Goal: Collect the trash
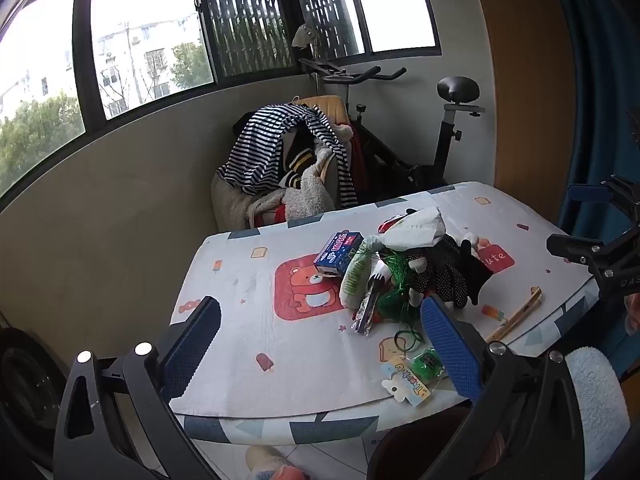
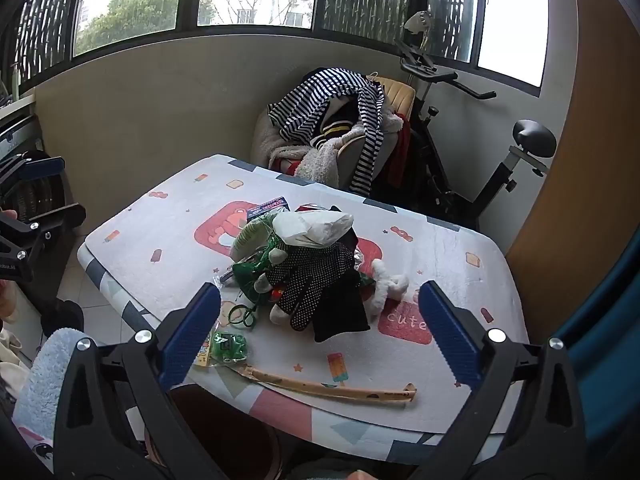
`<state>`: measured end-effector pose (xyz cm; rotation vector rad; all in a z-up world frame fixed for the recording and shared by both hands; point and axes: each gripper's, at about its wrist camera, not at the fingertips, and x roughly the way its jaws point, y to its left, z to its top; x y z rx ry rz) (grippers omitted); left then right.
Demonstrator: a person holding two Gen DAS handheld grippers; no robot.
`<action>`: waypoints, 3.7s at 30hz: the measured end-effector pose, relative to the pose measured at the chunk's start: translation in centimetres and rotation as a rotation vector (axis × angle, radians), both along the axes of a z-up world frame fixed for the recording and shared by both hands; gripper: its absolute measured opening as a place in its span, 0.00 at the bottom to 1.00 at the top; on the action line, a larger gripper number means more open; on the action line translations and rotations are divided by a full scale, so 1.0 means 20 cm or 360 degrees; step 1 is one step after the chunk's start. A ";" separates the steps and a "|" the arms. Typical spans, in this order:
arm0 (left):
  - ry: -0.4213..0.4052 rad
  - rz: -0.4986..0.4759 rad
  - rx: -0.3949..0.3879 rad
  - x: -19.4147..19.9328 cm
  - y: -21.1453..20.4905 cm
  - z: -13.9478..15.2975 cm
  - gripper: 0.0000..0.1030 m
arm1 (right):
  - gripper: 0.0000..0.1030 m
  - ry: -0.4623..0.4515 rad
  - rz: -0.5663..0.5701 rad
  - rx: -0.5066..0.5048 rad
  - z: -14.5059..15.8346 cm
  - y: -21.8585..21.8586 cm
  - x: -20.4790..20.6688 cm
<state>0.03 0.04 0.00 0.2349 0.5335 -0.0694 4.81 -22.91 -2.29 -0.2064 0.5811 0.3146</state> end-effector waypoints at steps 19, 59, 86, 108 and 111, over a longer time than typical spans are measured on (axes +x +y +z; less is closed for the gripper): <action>-0.0007 0.0000 0.0004 0.00 0.00 0.00 0.95 | 0.95 0.0001 0.0001 -0.0010 0.00 0.01 0.00; 0.0010 -0.0002 0.0000 -0.01 0.01 0.00 0.95 | 0.95 0.0006 0.0003 -0.0015 0.00 0.00 0.00; 0.0132 -0.0082 -0.0145 0.04 0.08 -0.16 0.95 | 0.95 0.0076 -0.0042 -0.0022 -0.16 -0.03 0.02; 0.0172 -0.0104 -0.0139 0.11 0.10 -0.45 0.95 | 0.95 0.0400 -0.0165 -0.0045 -0.61 -0.22 0.16; 0.0245 -0.0061 -0.0188 0.14 0.12 -0.50 0.95 | 0.95 0.0460 -0.0194 -0.0047 -0.67 -0.27 0.19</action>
